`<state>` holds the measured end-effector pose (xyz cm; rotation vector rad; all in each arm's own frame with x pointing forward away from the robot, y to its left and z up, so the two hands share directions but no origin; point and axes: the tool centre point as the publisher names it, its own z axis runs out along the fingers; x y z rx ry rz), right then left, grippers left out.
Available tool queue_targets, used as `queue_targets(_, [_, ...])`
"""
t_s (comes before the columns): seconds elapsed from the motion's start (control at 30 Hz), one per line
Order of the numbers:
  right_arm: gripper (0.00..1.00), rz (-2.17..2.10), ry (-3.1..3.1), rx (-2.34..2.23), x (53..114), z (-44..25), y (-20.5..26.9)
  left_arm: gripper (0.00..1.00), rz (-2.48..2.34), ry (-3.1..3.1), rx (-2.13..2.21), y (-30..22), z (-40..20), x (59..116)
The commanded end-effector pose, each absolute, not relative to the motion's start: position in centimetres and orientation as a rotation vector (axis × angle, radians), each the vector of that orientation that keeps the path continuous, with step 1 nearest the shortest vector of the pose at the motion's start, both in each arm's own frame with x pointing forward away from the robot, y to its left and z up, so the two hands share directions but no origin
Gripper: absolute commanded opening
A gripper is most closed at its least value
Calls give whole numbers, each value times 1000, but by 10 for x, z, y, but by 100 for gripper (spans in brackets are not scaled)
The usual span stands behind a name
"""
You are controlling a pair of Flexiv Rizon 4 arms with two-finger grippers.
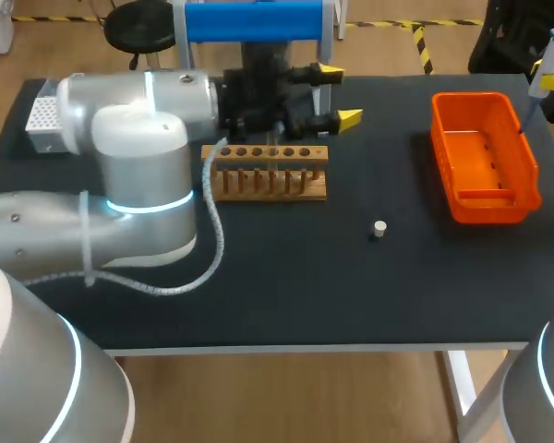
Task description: Invert the test tube, pick up the pipette, mount the tip to pipette, aspirate from beaker and dispense into the tube, eject the tip, return the pipette, and cap with the stopper.
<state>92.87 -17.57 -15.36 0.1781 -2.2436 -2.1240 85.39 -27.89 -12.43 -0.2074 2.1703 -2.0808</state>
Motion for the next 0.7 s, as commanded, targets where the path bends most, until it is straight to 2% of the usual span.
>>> queue_targets(0.03, [0,-2120,-2249,178,928,-152,-175,100,-2130,2113,-208,-260,-125,849])
queue_targets(0.7, [0,-2120,-2249,178,928,-152,-175,100,-2071,2193,-222,-249,-126,851])
